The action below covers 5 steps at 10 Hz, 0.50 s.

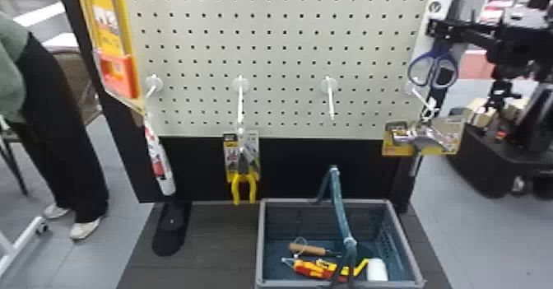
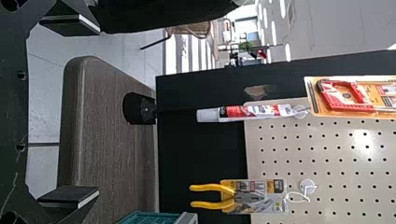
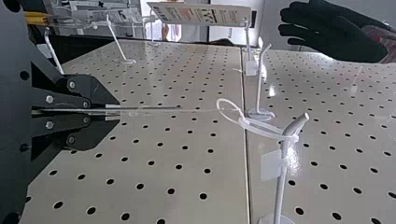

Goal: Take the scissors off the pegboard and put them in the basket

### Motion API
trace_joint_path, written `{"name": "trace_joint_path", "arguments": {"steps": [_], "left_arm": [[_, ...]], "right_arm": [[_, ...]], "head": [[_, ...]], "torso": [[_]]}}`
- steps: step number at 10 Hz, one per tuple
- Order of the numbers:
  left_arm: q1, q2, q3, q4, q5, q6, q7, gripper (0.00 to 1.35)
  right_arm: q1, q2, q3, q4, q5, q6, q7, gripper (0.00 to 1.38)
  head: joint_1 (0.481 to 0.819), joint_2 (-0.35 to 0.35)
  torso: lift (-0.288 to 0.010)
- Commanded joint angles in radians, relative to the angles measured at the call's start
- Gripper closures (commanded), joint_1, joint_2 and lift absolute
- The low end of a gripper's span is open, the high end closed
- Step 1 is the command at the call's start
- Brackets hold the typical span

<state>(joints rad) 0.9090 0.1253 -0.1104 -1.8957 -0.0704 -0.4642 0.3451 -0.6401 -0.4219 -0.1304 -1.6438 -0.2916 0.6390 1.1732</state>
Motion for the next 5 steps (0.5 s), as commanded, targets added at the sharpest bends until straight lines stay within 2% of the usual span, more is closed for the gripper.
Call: {"name": "trace_joint_path", "arguments": {"steps": [1,5], "left_arm": [[0.0,0.002,-0.002,0.0,0.001,0.001,0.0,0.1],[0.0,0.007,-0.006,0.0,0.006,0.001,0.0,0.1]], "right_arm": [[0.001,0.0,0.0,-0.004,-0.001,0.001,0.0,1.16],[0.005,-0.001,0.0,-0.004,-0.003,0.002,-0.001,1.16]], "head": [[0.549,0.0],[0.549,0.0]], "torso": [[-0.1],[-0.1]]}}
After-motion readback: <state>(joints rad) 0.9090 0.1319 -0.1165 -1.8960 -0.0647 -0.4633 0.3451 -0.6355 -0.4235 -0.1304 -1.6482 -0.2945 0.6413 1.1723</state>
